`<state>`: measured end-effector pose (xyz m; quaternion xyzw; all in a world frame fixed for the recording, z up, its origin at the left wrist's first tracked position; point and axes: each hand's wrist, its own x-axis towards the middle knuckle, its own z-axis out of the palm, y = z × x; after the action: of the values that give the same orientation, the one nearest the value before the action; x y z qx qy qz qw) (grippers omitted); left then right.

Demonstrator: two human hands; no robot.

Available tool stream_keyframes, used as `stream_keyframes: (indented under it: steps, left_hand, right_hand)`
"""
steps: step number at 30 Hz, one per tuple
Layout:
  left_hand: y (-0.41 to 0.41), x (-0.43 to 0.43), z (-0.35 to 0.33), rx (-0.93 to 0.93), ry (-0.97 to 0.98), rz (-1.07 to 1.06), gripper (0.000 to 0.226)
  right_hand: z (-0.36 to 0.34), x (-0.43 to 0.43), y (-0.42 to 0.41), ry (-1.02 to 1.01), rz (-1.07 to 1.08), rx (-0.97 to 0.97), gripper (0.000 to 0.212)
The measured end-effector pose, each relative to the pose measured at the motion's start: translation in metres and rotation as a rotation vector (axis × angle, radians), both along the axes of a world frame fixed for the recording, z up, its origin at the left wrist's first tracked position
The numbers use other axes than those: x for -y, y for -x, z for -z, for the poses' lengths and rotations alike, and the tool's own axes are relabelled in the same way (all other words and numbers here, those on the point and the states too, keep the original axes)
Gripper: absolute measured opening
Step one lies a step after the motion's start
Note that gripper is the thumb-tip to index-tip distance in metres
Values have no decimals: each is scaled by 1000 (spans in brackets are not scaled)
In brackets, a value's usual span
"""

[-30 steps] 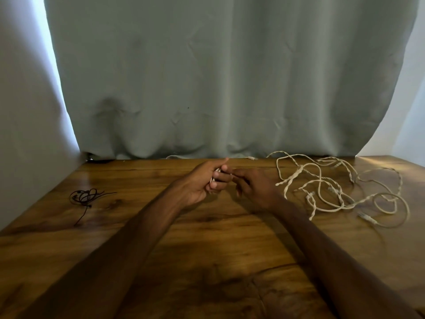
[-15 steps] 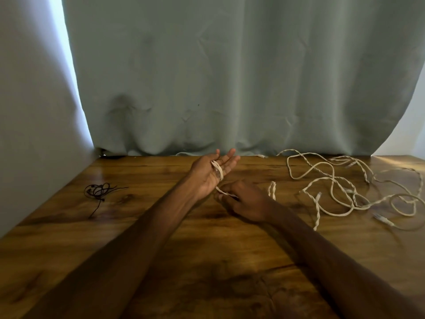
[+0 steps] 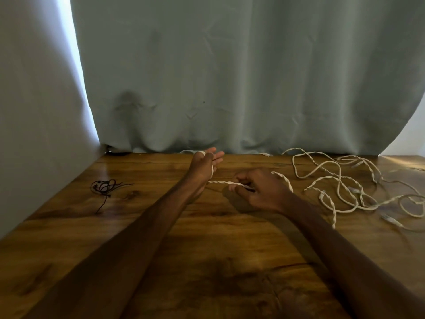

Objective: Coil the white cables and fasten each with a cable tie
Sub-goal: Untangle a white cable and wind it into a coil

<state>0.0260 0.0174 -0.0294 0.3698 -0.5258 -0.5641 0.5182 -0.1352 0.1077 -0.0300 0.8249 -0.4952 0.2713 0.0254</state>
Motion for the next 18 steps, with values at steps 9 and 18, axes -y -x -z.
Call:
stream_keyframes:
  steps: [9,18]
  left_hand:
    - [15,-24,10,181,44,148,24]
    - [26,-36,7,95,-34,354,54]
  right_hand:
    - [-8,-6,4,267,16,79,15]
    - [-11,-3,13,317,27,193,12]
